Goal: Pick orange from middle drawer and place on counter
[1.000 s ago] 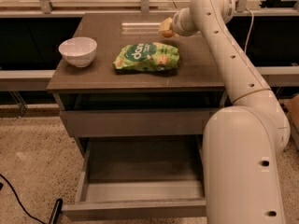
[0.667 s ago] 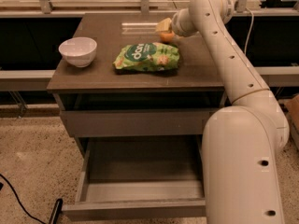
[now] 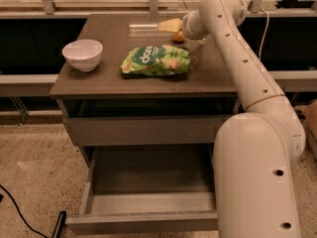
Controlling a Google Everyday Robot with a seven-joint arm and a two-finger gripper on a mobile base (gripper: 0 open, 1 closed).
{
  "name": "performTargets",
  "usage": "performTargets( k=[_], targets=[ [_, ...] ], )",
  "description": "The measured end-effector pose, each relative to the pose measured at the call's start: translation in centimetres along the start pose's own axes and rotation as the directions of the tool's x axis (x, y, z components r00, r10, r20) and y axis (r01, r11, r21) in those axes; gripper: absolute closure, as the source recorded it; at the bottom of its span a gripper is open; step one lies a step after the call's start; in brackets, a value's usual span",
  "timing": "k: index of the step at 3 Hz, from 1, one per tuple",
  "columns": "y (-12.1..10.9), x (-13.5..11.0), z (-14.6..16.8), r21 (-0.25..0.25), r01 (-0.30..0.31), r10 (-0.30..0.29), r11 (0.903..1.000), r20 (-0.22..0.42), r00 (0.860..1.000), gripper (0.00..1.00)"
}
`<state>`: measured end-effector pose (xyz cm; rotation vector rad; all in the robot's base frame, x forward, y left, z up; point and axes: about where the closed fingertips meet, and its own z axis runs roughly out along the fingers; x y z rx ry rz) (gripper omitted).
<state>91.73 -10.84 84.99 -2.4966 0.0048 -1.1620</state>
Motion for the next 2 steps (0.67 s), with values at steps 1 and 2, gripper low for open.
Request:
performTargets(
  k=[1, 2],
  targets=[
    [-2.74, 2.42, -2.37, 0.041, 0.045, -0.044, 0.9982, -0.016, 0.999, 0.00],
    [-2.74, 2.42, -2.37, 0.041, 0.045, -0.044, 0.9982, -0.016, 0.999, 0.00]
  ],
)
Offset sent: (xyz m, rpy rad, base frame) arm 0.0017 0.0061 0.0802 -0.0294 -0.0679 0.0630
